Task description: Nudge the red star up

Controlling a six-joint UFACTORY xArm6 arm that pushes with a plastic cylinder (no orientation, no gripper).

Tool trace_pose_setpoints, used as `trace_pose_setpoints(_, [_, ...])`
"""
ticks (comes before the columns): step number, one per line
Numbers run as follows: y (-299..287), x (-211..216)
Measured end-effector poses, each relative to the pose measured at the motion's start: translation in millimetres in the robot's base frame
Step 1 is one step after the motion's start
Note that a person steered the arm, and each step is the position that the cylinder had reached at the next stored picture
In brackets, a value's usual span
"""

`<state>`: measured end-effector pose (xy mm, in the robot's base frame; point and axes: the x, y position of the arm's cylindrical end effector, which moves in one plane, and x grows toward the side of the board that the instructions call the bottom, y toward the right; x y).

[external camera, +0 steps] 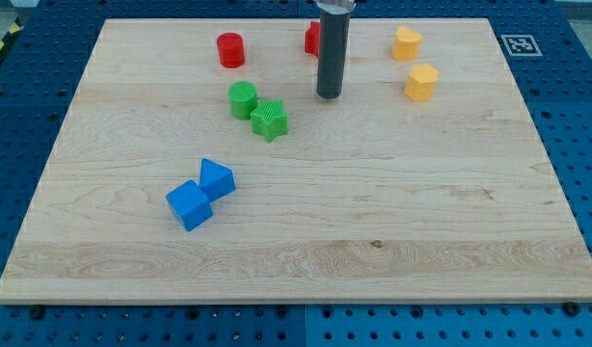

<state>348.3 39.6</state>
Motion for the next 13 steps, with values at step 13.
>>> trace_pose_setpoints(13, [0.0, -42.5])
